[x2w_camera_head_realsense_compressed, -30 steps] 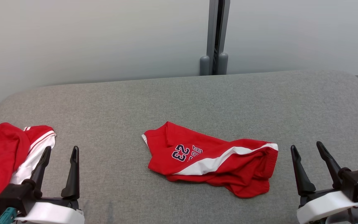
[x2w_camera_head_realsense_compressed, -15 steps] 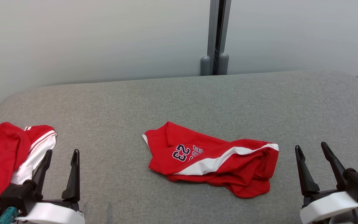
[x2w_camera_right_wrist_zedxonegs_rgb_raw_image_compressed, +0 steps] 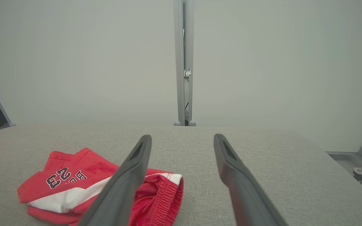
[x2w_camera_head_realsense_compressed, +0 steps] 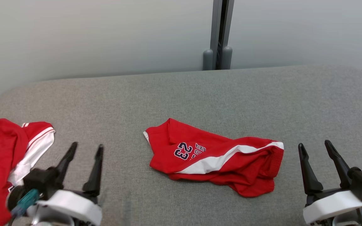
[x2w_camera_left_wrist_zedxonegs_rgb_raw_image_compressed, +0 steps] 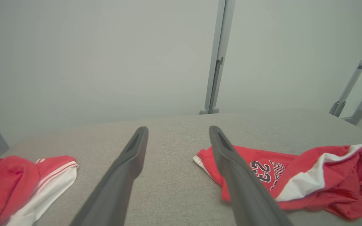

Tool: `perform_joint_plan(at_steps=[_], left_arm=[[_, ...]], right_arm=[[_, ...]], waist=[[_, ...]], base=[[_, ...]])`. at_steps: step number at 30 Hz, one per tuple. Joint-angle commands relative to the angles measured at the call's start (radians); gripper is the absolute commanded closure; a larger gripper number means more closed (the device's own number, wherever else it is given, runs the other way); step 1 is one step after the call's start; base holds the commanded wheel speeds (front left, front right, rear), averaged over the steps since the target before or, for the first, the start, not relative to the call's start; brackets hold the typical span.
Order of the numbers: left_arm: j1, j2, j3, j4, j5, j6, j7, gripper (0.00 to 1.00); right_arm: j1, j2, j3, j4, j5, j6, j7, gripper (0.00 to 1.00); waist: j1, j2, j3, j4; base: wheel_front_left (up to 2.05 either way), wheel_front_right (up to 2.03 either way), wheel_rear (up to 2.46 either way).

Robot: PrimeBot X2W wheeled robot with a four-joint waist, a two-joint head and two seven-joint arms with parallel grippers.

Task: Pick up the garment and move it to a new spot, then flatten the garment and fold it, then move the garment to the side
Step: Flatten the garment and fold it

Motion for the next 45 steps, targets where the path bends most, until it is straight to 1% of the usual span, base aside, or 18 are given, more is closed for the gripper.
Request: perform_joint_plan(at_steps=[1,3,7,11,15,18,20,27,28,29,38,41,45], left_arm=[[-0.031,-0.004,-0.013,0.012,-0.008,-0.018,0.018,0.00],[-0.081,-0.005,-0.040,0.045,-0.022,-0.063,0.061,0.00],[-0.155,-0.039,-0.105,0.140,-0.055,-0.140,0.145,0.00],[-0.215,-0.075,-0.154,0.243,-0.077,-0.203,0.200,0.00],[-0.267,-0.095,-0.183,0.336,-0.090,-0.256,0.229,0.00],[-0.305,-0.105,-0.198,0.397,-0.098,-0.287,0.239,0.00],[-0.325,-0.108,-0.204,0.435,-0.099,-0.299,0.240,0.00],[-0.366,-0.118,-0.223,0.526,-0.116,-0.326,0.237,0.00],[-0.369,-0.120,-0.226,0.528,-0.123,-0.330,0.235,0.39],[-0.372,-0.119,-0.229,0.528,-0.125,-0.331,0.231,1.00],[-0.336,-0.088,-0.248,0.459,-0.134,-0.342,0.180,1.00],[-0.295,-0.068,-0.240,0.390,-0.134,-0.317,0.164,1.00],[-0.210,-0.037,-0.217,0.227,-0.143,-0.248,0.160,1.00]], right_arm=[[-0.015,-0.003,0.001,-0.007,0.001,0.000,0.003,0.00],[-0.020,-0.003,0.012,-0.008,0.002,0.000,0.004,0.00],[-0.042,-0.004,0.030,-0.008,0.006,0.000,0.001,0.00],[-0.064,-0.004,0.044,0.000,0.011,0.000,-0.010,0.00],[-0.082,-0.003,0.051,0.013,0.017,0.000,-0.022,0.00],[-0.095,-0.004,0.051,0.023,0.021,0.000,-0.031,0.00],[-0.104,-0.003,0.052,0.028,0.023,0.000,-0.037,0.00],[-0.119,-0.003,0.051,0.047,0.027,0.000,-0.054,0.00],[-0.119,-0.003,0.049,0.050,0.026,0.000,-0.054,0.00],[-0.119,-0.004,0.047,0.052,0.027,0.000,-0.057,0.00],[-0.127,-0.004,0.037,0.066,0.029,0.000,-0.069,0.00],[-0.123,-0.004,0.031,0.068,0.027,0.000,-0.070,0.00],[-0.114,-0.003,0.016,0.063,0.021,0.000,-0.067,0.00]], waist=[[0.0000,0.0000,0.014,-0.003],[0.0000,0.0000,0.031,-0.011],[0.0000,0.0000,0.072,-0.037],[0.0000,0.0000,0.114,-0.070],[0.0000,0.0000,0.148,-0.099],[0.0000,0.0000,0.169,-0.117],[0.0000,0.0000,0.182,-0.126],[0.0000,0.0000,0.199,-0.138],[0.0000,0.0000,0.200,-0.138],[0.0000,0.0000,0.200,-0.136],[0.0000,0.0000,0.186,-0.109],[0.0000,0.0000,0.174,-0.093],[0.0000,0.0000,0.163,-0.060]], base=[[0.00,0.00,0.00],[0.00,0.00,0.00],[0.00,0.00,0.00],[0.00,0.00,0.00],[0.00,0.00,0.00],[0.00,0.00,0.00],[0.00,0.00,0.00],[0.00,0.00,0.00],[0.00,0.00,0.00],[0.00,0.00,0.00],[0.00,0.00,0.00],[0.00,0.00,0.00],[0.00,0.00,0.00]])
